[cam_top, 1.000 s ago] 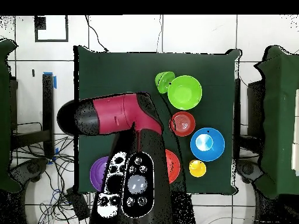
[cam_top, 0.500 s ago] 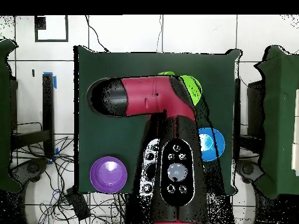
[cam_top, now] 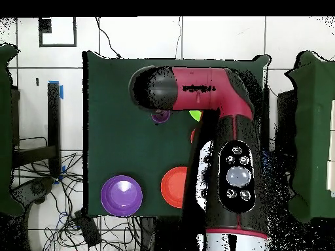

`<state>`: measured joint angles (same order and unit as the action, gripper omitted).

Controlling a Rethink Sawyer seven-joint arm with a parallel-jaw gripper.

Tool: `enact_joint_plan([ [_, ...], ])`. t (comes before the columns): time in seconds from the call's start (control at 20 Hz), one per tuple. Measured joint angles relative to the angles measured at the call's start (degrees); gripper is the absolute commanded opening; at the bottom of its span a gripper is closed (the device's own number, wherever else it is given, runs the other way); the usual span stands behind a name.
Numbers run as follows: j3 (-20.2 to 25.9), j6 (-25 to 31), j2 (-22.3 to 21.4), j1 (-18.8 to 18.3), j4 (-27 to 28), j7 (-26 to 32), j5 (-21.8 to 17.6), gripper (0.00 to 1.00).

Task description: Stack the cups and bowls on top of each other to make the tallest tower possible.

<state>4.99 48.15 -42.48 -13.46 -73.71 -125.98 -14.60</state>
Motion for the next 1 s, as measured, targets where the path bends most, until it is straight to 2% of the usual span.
enact_joint_plan([
  [0.4,0.07,0.0,2.5,0.15,3.0,0.0,-1.73,0.0],
  [1.0,0.1,0.0,4.53,0.8,3.26,0.0,-2.2,0.0],
])
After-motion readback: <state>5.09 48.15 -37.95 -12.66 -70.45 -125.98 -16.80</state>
